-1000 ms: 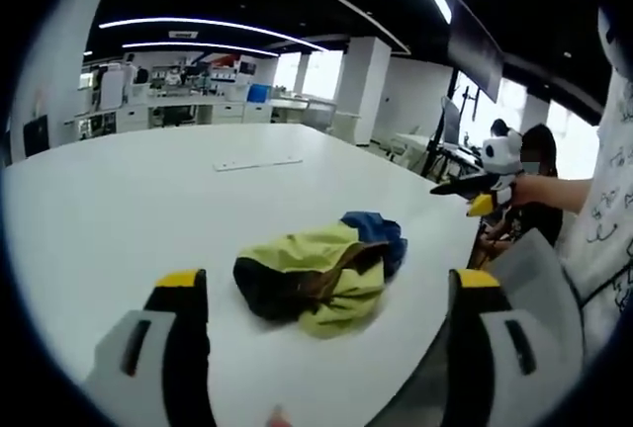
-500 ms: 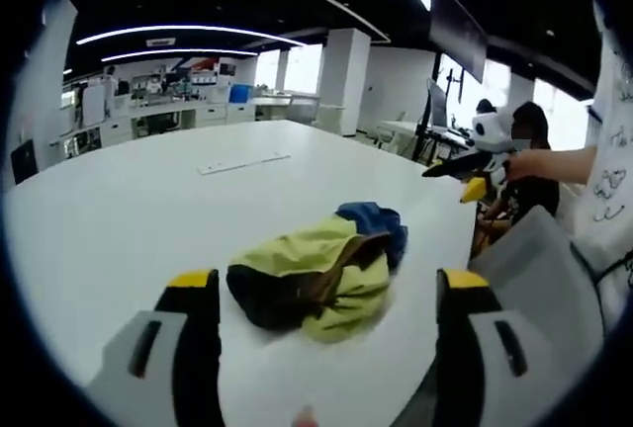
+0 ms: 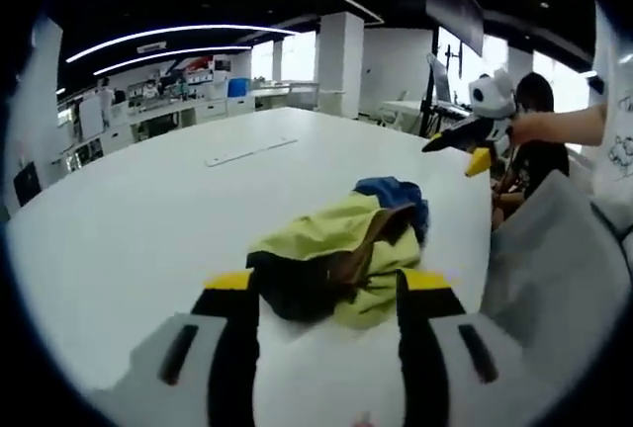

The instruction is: Fold the garment on the visible template until the final outline fits inside the template.

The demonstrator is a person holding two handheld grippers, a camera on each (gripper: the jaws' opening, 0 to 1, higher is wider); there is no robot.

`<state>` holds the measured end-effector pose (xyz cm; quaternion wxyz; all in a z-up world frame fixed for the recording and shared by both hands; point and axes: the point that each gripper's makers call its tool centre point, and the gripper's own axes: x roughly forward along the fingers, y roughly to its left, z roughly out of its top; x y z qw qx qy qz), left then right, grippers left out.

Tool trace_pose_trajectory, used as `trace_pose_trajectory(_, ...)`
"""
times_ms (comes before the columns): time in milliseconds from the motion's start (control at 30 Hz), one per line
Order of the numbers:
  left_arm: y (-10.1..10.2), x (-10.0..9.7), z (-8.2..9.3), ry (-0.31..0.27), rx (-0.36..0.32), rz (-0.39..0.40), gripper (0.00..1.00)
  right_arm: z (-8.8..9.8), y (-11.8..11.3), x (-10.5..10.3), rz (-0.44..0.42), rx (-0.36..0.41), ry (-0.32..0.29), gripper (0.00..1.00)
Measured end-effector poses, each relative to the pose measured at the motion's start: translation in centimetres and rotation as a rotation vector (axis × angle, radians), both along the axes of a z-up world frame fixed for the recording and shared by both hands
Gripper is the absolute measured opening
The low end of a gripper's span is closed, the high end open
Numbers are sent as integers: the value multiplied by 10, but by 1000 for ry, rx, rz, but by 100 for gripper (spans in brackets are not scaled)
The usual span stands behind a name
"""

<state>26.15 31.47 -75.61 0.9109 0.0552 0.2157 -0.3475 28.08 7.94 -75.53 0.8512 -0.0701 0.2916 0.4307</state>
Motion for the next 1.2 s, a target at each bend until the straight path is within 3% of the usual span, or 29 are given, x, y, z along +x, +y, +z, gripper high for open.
trace_pose_trajectory(33, -1, 2, -2, -1, 1, 1, 40, -1, 1, 0, 6, -2, 2, 79)
trace_pose_trajectory(167, -2, 8, -7, 15, -18, 19, 34, -4, 8, 2, 36, -11, 5, 77)
trace_pose_trajectory(367, -8, 7, -26, 26, 70, -60, 31, -16, 23, 3, 105, -49, 7, 71)
trace_pose_trajectory(500, 6, 8, -49, 79, 154, -68, 27, -17, 37, 2, 168, -77, -26, 56)
trace_pose_trajectory(667, 0, 10, -50, 59, 163, -83, 24, -21, 49, 6, 239, -139, -97, 42)
trace_pose_trajectory(800, -3, 13, -53, 2, 237, -132, 19, -22, 61, 6, 305, -177, -154, 32)
trace_pose_trajectory(1033, -8, 17, -57, -4, 279, -139, 17, -43, 61, 8, 412, -292, -183, 27)
trace_pose_trajectory(1200, -9, 18, -56, -14, 292, -144, 13, -49, 64, 5, 448, -323, -206, 23)
